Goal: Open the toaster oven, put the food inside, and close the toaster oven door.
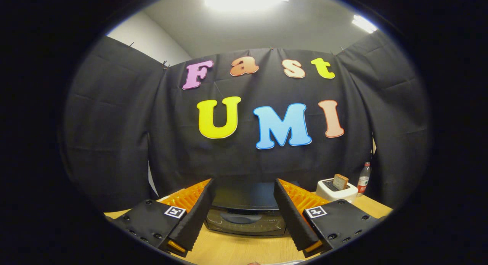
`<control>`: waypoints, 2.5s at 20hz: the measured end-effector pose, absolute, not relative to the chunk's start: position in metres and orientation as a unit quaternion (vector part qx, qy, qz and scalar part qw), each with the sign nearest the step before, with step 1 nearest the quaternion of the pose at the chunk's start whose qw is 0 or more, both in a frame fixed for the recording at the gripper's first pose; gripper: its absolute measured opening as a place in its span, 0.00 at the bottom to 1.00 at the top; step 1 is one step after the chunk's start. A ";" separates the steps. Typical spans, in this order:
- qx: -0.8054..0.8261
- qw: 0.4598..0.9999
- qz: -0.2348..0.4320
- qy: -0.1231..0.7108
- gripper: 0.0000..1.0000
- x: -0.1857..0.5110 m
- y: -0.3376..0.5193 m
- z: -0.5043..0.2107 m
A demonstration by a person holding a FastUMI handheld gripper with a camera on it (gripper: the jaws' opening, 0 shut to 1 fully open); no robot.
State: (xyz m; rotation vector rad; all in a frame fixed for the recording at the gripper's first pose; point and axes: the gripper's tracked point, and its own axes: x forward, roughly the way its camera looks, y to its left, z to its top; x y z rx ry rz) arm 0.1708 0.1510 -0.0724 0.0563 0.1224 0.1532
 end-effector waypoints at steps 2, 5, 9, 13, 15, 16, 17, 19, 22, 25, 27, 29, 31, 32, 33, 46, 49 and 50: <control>0.032 0.994 0.075 0.075 0.98 0.183 0.157 -0.086; 0.034 0.993 0.068 0.093 0.98 0.201 0.162 -0.106; 0.032 0.991 0.061 0.115 0.98 0.222 0.167 -0.133; 0.023 0.989 0.059 0.137 0.98 0.236 0.177 -0.159; 0.021 0.988 0.055 0.146 0.98 0.241 0.179 -0.170; 0.021 0.987 0.053 0.150 0.98 0.245 0.181 -0.174; 0.019 0.987 0.050 0.155 0.98 0.248 0.182 -0.180; 0.014 0.985 0.042 0.166 0.98 0.249 0.180 -0.191; 0.008 0.982 0.035 0.183 0.98 0.253 0.179 -0.206; 0.006 0.979 0.030 0.199 0.98 0.254 0.179 -0.219; 0.009 0.977 0.024 0.213 0.98 0.252 0.176 -0.227; 0.007 0.978 0.019 0.208 0.98 0.253 0.176 -0.227; -0.003 0.980 0.022 0.199 0.98 0.253 0.177 -0.228; -0.004 0.980 0.022 0.195 0.98 0.255 0.177 -0.226; -0.003 0.980 0.023 0.196 0.98 0.252 0.176 -0.228; -0.011 0.982 0.026 0.187 0.98 0.192 0.180 -0.241; -0.015 0.980 0.023 0.195 0.98 0.175 0.181 -0.249; -0.016 0.980 0.022 0.197 0.98 0.170 0.181 -0.252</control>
